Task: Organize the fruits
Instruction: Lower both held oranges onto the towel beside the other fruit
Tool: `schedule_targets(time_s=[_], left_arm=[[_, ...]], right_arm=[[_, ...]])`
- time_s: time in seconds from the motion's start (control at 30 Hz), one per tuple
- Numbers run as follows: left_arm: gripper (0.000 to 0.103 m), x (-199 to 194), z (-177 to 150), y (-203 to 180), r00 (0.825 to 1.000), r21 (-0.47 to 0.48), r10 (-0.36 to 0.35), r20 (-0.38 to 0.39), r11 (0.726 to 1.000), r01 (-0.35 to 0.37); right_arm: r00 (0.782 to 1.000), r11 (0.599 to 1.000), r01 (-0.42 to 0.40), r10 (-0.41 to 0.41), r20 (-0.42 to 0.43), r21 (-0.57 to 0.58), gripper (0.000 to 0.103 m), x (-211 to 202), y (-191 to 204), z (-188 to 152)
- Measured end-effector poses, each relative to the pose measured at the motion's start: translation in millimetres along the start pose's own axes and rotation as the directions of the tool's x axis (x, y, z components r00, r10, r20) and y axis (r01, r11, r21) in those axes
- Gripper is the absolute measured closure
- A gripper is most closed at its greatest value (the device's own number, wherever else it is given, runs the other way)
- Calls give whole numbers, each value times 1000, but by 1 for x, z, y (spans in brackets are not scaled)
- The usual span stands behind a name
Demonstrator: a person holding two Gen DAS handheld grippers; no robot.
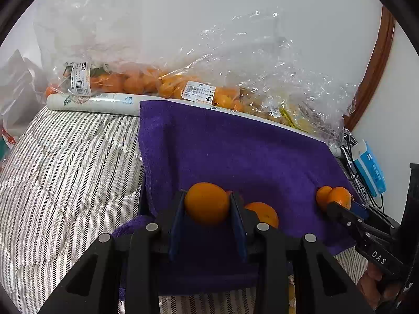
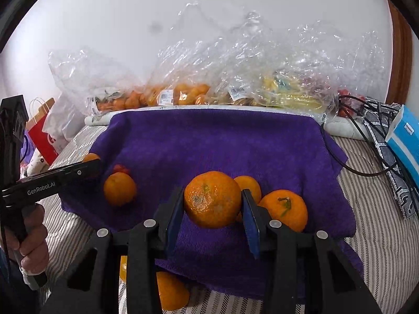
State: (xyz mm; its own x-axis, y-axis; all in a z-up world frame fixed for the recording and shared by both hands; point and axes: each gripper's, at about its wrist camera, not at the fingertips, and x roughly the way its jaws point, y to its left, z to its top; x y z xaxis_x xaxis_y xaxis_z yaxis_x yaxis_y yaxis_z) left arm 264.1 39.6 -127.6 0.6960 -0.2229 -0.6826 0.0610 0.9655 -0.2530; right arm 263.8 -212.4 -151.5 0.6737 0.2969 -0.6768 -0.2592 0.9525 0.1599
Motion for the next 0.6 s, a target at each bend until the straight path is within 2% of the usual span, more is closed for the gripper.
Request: schedule_targets(time_s=[0.6], left_arm=[[70, 3, -2, -5, 1000, 25, -2, -18, 1000, 2]], right_arm=[[1000, 1000, 6, -6, -1, -17, 60, 0, 2, 0]])
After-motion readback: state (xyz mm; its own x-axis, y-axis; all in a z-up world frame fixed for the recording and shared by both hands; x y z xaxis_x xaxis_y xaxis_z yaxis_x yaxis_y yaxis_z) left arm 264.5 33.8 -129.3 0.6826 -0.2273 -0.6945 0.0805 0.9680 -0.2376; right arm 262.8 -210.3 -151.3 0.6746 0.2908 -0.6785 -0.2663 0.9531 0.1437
